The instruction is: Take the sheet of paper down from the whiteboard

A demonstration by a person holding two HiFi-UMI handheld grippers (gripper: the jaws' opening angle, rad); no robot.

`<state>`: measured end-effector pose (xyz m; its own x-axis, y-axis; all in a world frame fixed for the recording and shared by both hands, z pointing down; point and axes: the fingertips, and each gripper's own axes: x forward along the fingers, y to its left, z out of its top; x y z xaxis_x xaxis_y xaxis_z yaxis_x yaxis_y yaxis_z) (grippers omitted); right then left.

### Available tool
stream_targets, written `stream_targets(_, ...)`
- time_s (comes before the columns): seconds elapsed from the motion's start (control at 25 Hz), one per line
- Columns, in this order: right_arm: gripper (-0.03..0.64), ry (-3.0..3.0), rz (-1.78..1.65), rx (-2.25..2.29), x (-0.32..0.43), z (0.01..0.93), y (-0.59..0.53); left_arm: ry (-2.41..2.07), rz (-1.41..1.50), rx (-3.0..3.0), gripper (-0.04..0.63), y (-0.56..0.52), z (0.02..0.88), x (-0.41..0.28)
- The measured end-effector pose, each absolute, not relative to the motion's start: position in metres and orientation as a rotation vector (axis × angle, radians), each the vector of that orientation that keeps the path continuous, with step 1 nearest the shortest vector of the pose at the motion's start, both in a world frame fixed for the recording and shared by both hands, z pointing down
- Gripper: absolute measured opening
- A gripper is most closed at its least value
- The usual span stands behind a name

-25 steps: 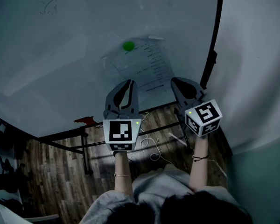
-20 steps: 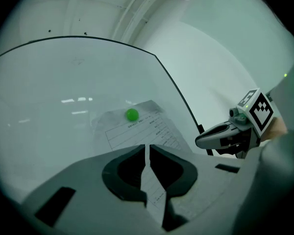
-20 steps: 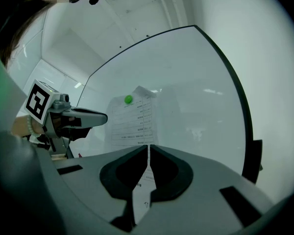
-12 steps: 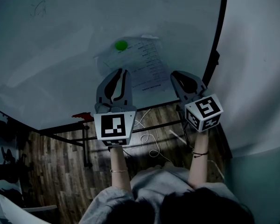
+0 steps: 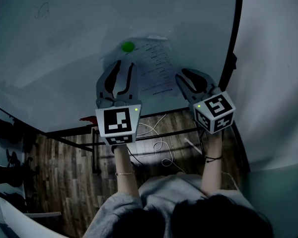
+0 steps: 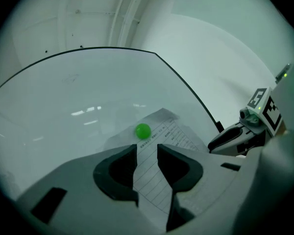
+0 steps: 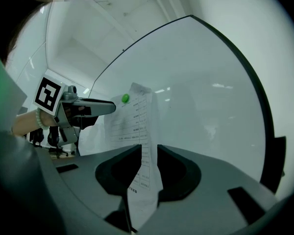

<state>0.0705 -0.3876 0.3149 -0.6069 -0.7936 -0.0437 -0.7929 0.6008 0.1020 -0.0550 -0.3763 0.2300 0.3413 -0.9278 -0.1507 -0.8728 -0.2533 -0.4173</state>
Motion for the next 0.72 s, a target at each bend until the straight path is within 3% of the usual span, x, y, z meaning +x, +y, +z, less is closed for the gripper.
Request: stream_targets(0.72,0.095,-2.824,-0.158,1.263,0.056,0.307,-0.395,1.55,-0.322,-1.985,0.124,-0.398,0.205,-0.035)
